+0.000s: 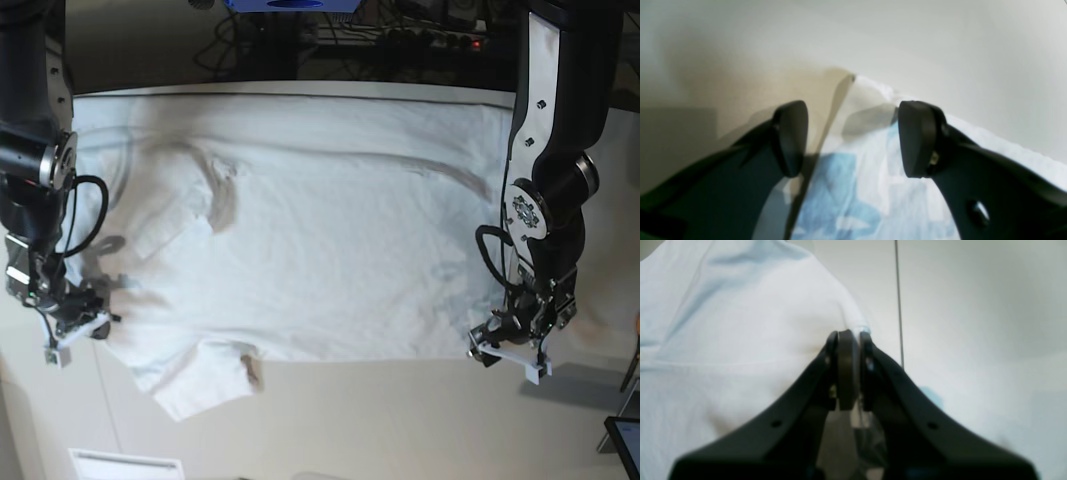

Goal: Fold the T-shirt properly
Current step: 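Lower the left gripper to the other hem corner and grasp both corners, then lift both hem corners and fold the hem over toward the collar, then release with the right gripper and move it to the loose sleeve fabric, then grasp the sleeve fabric with the right gripper and fold it toward the collar edge, then hold the folded edge with both grippers and smooth it flat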

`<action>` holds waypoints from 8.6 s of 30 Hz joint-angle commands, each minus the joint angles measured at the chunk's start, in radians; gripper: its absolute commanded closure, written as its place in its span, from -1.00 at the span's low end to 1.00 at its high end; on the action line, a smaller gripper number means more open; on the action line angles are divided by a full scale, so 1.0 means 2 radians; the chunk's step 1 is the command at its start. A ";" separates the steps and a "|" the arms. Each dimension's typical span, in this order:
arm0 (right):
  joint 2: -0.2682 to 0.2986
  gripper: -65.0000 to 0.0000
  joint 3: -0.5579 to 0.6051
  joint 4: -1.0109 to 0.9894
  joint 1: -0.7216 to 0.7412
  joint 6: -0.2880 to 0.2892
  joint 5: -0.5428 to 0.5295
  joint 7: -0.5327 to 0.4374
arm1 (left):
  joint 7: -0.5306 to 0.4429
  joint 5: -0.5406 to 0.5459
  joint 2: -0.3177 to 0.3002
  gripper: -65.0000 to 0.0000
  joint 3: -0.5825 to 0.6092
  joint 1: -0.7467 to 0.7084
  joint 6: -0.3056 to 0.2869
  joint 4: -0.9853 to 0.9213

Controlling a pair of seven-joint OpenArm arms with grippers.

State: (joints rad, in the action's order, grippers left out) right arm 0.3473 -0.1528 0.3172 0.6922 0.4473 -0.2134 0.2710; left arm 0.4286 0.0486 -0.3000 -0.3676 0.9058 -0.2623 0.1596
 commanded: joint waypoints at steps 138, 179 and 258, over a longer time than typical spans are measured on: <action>-0.011 -0.19 0.100 0.363 -0.060 -0.092 -0.036 0.147 | 0.384 0.001 0.051 1.00 0.091 -0.397 -0.140 0.751; -0.096 -0.34 0.272 -0.048 0.080 -0.120 -0.036 -0.067 | 0.384 0.001 0.050 1.00 0.091 -0.392 -0.140 0.751; -0.173 1.00 -0.009 0.844 -0.538 -0.145 -0.039 0.321 | 0.384 0.001 0.009 1.00 0.154 -0.410 -0.142 0.804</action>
State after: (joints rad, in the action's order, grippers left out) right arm -0.0029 -0.1680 1.9835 -0.3779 0.1555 -0.2852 0.9310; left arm 1.2057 0.0532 -0.2665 -0.0574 0.0784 -0.5503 1.7432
